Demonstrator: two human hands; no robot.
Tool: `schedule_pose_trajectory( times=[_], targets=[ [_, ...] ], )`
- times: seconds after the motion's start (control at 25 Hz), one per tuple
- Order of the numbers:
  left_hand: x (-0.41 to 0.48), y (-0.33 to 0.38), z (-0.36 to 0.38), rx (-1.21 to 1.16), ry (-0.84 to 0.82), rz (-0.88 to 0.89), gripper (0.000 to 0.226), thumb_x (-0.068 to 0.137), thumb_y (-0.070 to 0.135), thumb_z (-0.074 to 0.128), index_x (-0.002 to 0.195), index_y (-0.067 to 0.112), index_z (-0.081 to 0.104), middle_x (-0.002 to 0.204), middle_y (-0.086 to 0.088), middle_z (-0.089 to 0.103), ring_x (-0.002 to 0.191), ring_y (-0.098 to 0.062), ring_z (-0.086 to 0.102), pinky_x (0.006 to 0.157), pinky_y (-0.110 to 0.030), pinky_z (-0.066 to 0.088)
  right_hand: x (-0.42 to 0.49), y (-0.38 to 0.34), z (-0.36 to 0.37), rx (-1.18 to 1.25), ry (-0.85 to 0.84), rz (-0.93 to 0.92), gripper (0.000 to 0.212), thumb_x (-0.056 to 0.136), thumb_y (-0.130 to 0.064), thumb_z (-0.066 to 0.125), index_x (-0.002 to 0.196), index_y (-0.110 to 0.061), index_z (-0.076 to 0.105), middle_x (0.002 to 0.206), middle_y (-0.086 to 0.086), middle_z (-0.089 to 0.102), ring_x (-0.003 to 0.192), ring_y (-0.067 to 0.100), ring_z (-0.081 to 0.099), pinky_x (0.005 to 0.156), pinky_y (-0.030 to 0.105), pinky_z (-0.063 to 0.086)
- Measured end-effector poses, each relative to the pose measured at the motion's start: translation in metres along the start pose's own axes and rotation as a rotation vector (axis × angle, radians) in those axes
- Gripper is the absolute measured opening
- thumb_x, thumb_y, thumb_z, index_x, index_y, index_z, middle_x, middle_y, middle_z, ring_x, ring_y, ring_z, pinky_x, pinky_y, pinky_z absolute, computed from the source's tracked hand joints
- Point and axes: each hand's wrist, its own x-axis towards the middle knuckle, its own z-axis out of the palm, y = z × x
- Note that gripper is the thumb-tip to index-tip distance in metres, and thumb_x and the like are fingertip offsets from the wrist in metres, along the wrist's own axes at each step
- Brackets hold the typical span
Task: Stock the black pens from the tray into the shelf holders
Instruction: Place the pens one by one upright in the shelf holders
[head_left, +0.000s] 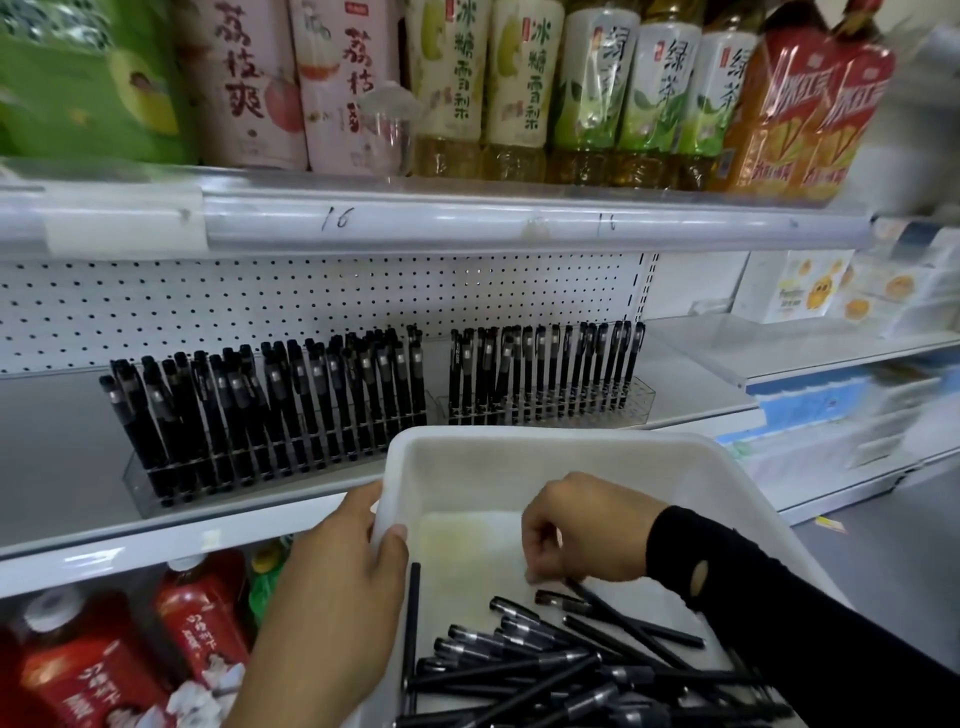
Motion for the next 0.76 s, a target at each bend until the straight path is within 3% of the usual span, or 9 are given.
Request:
schedule_pose_trajectory(
  times=[0.16,0.36,0.44,0.6,0.76],
  targets=[
    [0.001,-0.001,0.000,-0.009,0.000,-0.002,0.036,0.100,0.029,0.049,0.135,0.039,0.049,0.096,0.022,0.064,0.085,0.004,0.059,0.065,-0.014,0.041,0.000,-0.002,-0.012,0.109,0.339,-0.064,0.007,0.093,-0.029,0.066,0.088,-0.033,0.067,0.081,-0.014,0.068,0.065,-0.006,0.061,0.064,0.013,0.046],
    [0.002,-0.002,0.001,-0.012,0.009,0.001,0.034,0.100,0.028,0.050,0.133,0.038,0.051,0.095,0.022,0.065,0.085,0.002,0.060,0.066,-0.015,0.042,-0.005,-0.006,-0.023,0.357,0.604,-0.134,0.005,0.092,-0.019,0.071,0.088,-0.022,0.070,0.070,-0.017,0.067,0.057,0.005,0.067,0.056,0.014,0.051],
    [0.002,-0.001,0.002,-0.013,0.007,-0.007,0.034,0.100,0.028,0.050,0.132,0.038,0.052,0.093,0.022,0.065,0.084,0.003,0.059,0.065,-0.013,0.041,-0.006,-0.007,-0.022,0.382,0.577,-0.180,0.004,0.089,-0.018,0.075,0.089,-0.020,0.071,0.073,-0.011,0.067,0.059,0.009,0.068,0.057,0.022,0.057],
    [0.001,0.000,0.002,-0.021,0.015,0.002,0.034,0.099,0.026,0.051,0.130,0.039,0.053,0.090,0.020,0.065,0.082,0.003,0.059,0.064,-0.014,0.040,-0.005,-0.009,-0.008,0.506,0.349,-0.194,0.016,0.084,-0.017,0.079,0.095,-0.023,0.068,0.080,-0.001,0.069,0.067,0.016,0.070,0.064,0.033,0.062],
    [0.000,0.001,0.002,-0.025,0.026,0.006,0.035,0.100,0.027,0.050,0.132,0.039,0.052,0.090,0.019,0.066,0.082,0.002,0.059,0.064,-0.014,0.040,-0.003,-0.012,0.006,0.516,0.170,-0.148,0.011,0.086,-0.014,0.077,0.094,-0.016,0.069,0.082,0.001,0.074,0.071,0.013,0.073,0.074,0.028,0.061]
  ],
)
